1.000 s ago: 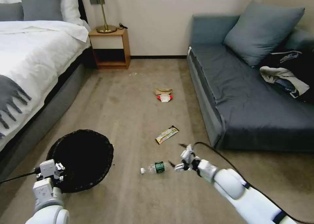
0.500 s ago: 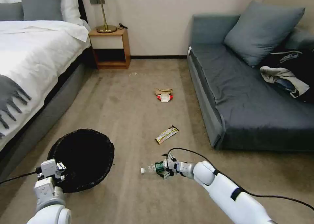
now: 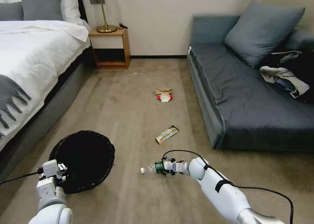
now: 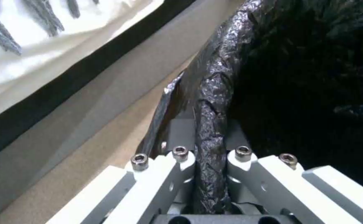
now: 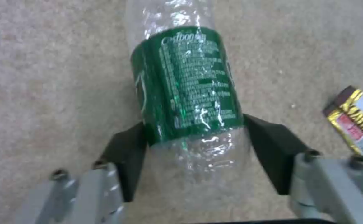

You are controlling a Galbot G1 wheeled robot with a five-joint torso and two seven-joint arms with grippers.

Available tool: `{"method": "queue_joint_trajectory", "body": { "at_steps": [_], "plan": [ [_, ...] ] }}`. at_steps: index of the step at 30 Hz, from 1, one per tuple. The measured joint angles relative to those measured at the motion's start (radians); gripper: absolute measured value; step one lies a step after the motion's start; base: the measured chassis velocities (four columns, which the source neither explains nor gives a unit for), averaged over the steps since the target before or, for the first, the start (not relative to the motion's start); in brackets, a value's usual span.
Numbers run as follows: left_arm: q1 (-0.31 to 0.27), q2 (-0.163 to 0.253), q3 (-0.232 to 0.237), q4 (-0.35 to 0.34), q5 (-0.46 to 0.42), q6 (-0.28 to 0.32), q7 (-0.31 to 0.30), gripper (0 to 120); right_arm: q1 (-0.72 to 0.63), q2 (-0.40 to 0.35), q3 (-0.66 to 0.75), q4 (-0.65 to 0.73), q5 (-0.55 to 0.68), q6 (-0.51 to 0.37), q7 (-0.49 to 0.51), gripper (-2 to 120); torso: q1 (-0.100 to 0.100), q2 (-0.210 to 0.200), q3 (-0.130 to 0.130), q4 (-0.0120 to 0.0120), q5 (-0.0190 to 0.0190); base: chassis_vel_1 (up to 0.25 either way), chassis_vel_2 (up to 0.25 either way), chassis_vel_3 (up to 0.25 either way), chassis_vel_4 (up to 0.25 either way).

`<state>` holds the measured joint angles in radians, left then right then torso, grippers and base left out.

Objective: Pick up the trash bin, then pick up the garbage on the floor and place it into the trash bin.

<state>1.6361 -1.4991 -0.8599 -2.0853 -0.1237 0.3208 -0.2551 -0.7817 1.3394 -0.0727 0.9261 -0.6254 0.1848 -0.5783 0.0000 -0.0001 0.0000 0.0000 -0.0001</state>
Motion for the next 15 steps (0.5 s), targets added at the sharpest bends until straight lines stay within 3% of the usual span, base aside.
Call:
{"method": "queue_joint_trajectory", "body": {
  "at_steps": [6,12,15],
  "plan": [
    [0.004,0.003,0.001,0.000,-0.002,-0.002,0.000,4,-0.039,-0.005,0.019,0.025,0.002,0.003,0.010,34,0.000,0.000,0.000,0.0001,0.0001,0.000,0.000,0.000,0.000],
    [0.006,0.008,0.003,0.000,-0.005,-0.003,-0.001,4,-0.078,-0.036,0.035,0.113,0.045,-0.005,0.007,25,0.000,0.000,0.000,-0.0001,0.0001,0.000,0.000,0.000,0.000],
    [0.008,0.010,0.006,0.000,-0.007,-0.003,-0.001,4,-0.106,-0.071,0.048,0.231,0.154,-0.025,0.017,25,0.000,0.000,0.000,0.0000,0.0003,0.000,0.000,0.000,0.000]
  ]
}}
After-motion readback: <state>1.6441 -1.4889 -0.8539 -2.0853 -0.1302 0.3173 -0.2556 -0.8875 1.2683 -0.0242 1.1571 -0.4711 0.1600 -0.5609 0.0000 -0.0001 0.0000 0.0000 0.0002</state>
